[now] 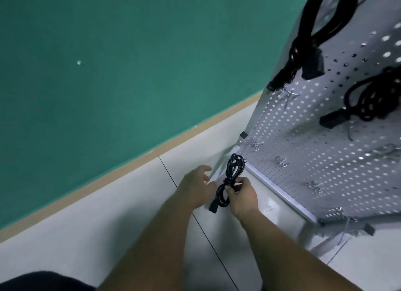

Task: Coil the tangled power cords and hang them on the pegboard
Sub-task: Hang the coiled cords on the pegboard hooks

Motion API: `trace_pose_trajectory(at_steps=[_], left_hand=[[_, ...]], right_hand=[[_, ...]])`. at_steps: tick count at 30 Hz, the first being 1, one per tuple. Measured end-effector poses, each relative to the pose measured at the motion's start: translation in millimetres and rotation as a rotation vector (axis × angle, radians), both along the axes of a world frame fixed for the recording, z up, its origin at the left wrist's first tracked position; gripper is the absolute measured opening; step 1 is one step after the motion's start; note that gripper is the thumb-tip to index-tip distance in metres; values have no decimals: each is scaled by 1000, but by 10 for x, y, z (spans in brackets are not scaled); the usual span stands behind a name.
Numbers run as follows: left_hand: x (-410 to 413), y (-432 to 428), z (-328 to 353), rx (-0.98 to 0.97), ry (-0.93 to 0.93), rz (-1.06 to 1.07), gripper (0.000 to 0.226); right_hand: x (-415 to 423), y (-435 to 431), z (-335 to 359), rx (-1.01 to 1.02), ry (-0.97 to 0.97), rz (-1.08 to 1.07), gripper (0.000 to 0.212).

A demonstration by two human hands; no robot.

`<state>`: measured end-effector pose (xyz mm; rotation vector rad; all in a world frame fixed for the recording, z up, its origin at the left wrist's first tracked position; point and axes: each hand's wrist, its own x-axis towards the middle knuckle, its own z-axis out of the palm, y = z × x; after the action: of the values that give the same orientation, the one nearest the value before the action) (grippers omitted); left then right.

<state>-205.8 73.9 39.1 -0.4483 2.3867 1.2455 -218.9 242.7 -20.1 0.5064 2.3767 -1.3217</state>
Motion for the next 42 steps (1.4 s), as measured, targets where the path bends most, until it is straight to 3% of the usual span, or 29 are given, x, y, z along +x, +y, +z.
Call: trace_pose_trajectory(at_steps=[3, 10, 16, 19, 22, 30, 34, 42], left_hand=[[1, 142, 337, 115, 113, 90, 59], [100, 439, 1259, 393, 358, 168, 45], [319, 628, 1856, 467, 454, 153, 45], [449, 755, 2107, 501, 518, 152, 46], [549, 879, 2337, 543, 567, 131, 47], [750, 1065, 2720, 710, 601, 83, 46], [760, 1183, 2728, 733, 609, 55, 43], [671, 1422, 2719, 766, 688, 81, 36]], right_hand=[[45, 16, 450, -92, 123, 63, 18], [182, 200, 1557, -231, 290, 229, 21], [340, 457, 2293, -77, 418, 298, 18], [478, 569, 2617, 165, 639, 241, 70], [582, 691, 2884, 240, 827, 343, 88], [755, 997, 3373, 424, 973, 370, 81], [812, 1138, 3386, 406, 972, 321, 64], [970, 1127, 3323, 394, 920, 128, 49]])
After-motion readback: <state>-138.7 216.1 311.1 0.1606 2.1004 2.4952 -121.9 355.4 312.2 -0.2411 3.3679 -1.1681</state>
